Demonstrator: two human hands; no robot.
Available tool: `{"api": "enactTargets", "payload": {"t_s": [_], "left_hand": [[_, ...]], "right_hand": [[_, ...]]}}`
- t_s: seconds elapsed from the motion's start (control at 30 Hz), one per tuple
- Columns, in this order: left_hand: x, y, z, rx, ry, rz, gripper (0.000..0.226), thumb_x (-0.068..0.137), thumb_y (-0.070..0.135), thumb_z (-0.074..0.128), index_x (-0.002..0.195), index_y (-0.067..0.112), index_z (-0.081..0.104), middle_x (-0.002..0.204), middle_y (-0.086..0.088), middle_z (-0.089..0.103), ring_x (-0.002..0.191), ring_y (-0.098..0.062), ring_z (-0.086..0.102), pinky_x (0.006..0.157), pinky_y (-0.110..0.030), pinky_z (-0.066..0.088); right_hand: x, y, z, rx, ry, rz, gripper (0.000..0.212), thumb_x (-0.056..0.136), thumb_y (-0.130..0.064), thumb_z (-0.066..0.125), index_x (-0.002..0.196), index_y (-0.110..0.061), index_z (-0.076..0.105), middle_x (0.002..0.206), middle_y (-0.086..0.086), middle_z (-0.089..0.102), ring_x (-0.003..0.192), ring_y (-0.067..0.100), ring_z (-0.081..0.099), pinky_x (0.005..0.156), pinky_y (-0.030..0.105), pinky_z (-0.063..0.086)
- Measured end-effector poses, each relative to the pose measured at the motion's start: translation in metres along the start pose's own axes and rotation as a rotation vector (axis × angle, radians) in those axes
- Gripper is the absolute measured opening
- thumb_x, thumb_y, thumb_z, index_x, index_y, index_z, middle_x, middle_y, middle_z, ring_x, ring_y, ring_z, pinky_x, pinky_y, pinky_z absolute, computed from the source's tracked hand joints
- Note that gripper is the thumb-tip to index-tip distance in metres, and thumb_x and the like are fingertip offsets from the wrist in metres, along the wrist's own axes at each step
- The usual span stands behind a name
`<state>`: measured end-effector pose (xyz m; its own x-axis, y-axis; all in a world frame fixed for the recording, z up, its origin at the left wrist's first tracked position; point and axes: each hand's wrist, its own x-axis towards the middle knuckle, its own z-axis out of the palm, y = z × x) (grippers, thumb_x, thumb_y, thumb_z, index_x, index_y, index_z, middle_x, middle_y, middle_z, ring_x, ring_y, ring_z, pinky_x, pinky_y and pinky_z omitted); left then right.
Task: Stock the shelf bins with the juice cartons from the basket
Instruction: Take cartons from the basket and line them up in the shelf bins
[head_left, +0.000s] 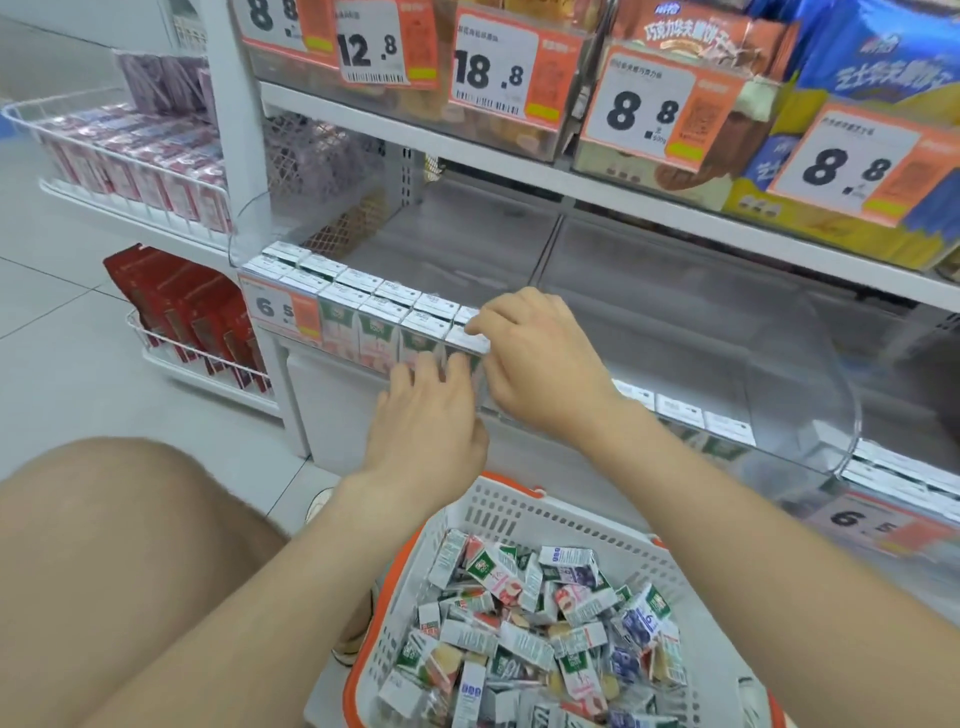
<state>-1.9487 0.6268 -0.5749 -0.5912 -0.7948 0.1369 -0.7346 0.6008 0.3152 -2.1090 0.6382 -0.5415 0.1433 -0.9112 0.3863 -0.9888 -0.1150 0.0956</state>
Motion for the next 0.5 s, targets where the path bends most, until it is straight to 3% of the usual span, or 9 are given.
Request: {"api": "enactTargets", "payload": {"t_s": [0.07,0.13,0.2,0.27,0.4,0.5], "left_hand": [[0.0,0.002,0.013,-0.062,-0.103,0.046,0.032,0.095,0.03,0.059,0.122,0.015,0.051,0.123,-0.011,0.056,0.112,-0.037,0.054,0.08,-0.041,0.045],[0.0,0.004,0.031,-0.102,-0.265,0.08,0.032,0.092,0.036,0.057,0.118,0.018,0.055,0.12,-0.009,0.063,0.109,-0.036,0.062,0.084,-0.044,0.054],[-0.001,0.009,0.053,-0.051,-0.456,0.146,0.041,0.09,0.042,0.056,0.125,0.021,0.056,0.125,-0.01,0.063,0.116,-0.037,0.063,0.093,-0.047,0.055],[-0.003,0.014,0.077,0.088,-0.634,0.196,0.042,0.095,0.038,0.058,0.132,0.019,0.056,0.132,-0.013,0.057,0.123,-0.037,0.056,0.098,-0.044,0.051],[-0.009,0.013,0.132,0.209,-0.843,0.228,0.037,0.102,0.033,0.056,0.136,0.017,0.058,0.136,-0.012,0.056,0.12,-0.035,0.057,0.1,-0.047,0.052],[-0.021,0.004,0.171,0.226,-0.915,0.237,0.029,0.106,0.029,0.053,0.13,0.013,0.06,0.131,-0.011,0.061,0.112,-0.032,0.061,0.095,-0.042,0.052]], "right_hand": [[-0.042,-0.005,0.002,0.106,0.187,0.009,0.034,0.082,-0.014,0.045,0.103,-0.009,0.071,0.097,0.007,0.066,0.092,0.033,0.057,0.079,0.044,0.045],[-0.085,-0.009,0.008,0.197,0.175,0.053,0.024,0.082,-0.012,0.048,0.096,-0.009,0.067,0.09,0.007,0.064,0.083,0.031,0.057,0.073,0.044,0.045],[-0.123,-0.009,0.021,0.284,0.011,0.123,0.022,0.085,-0.019,0.043,0.091,-0.014,0.064,0.083,0.005,0.065,0.073,0.029,0.059,0.065,0.043,0.05],[-0.154,-0.003,0.037,0.33,-0.268,0.213,0.027,0.086,-0.026,0.037,0.088,-0.02,0.063,0.079,0.002,0.068,0.069,0.029,0.062,0.061,0.043,0.054],[-0.203,0.02,0.083,0.381,-0.756,0.342,0.026,0.092,-0.017,0.042,0.094,-0.022,0.067,0.098,0.005,0.075,0.087,0.026,0.065,0.075,0.039,0.057],[-0.235,0.033,0.117,0.359,-0.888,0.431,0.029,0.093,-0.008,0.046,0.107,-0.011,0.071,0.111,0.013,0.072,0.096,0.033,0.066,0.081,0.042,0.058]]}}
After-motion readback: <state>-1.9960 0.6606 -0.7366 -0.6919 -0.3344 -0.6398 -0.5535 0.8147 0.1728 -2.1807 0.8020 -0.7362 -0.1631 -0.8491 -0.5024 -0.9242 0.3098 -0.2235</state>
